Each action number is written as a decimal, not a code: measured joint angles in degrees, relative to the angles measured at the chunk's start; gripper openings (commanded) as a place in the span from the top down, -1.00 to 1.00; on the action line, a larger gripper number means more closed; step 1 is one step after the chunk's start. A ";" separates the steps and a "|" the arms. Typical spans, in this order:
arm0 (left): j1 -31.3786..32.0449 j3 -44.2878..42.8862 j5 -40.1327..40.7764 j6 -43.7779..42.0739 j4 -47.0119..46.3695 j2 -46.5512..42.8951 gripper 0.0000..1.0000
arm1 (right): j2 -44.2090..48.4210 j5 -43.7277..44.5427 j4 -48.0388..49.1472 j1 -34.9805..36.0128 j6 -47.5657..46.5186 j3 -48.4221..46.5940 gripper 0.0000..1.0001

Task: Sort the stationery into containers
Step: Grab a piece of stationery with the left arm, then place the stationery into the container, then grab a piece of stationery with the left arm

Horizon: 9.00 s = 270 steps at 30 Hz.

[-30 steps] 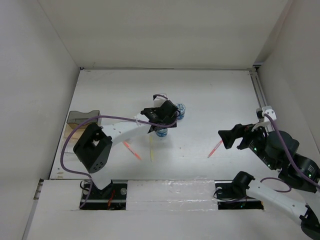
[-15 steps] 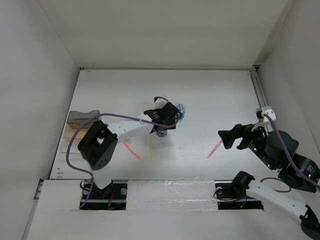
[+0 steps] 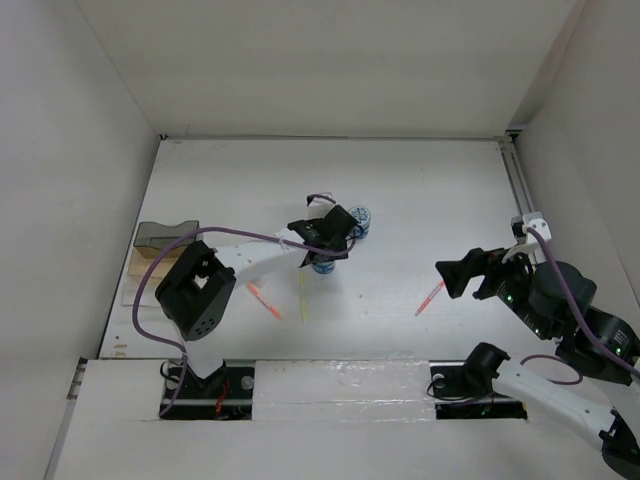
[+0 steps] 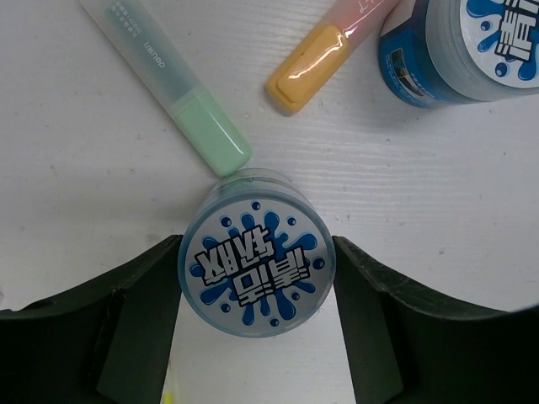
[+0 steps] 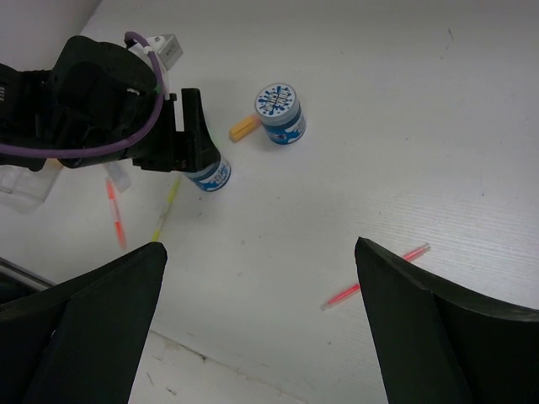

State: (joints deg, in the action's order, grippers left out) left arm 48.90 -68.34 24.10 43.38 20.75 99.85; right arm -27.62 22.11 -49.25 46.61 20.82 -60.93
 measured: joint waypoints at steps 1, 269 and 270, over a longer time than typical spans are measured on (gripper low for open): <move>0.00 0.09 0.13 0.02 -0.15 0.00 -0.14 | 0.00 0.00 0.00 0.00 0.00 0.00 -1.00; -4.87 -39.04 -8.61 -11.63 10.91 27.58 1.00 | 5.25 9.81 -2.99 0.72 4.46 -0.92 -1.00; -4.94 -39.04 -8.61 -11.61 11.39 27.23 1.00 | 5.25 9.81 -2.99 0.72 4.46 -0.94 -1.00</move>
State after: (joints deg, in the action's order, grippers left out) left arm 43.97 -107.37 15.49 31.77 32.14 127.09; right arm -22.37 31.92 -52.25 47.33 25.28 -61.87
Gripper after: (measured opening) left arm 0.592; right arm 0.999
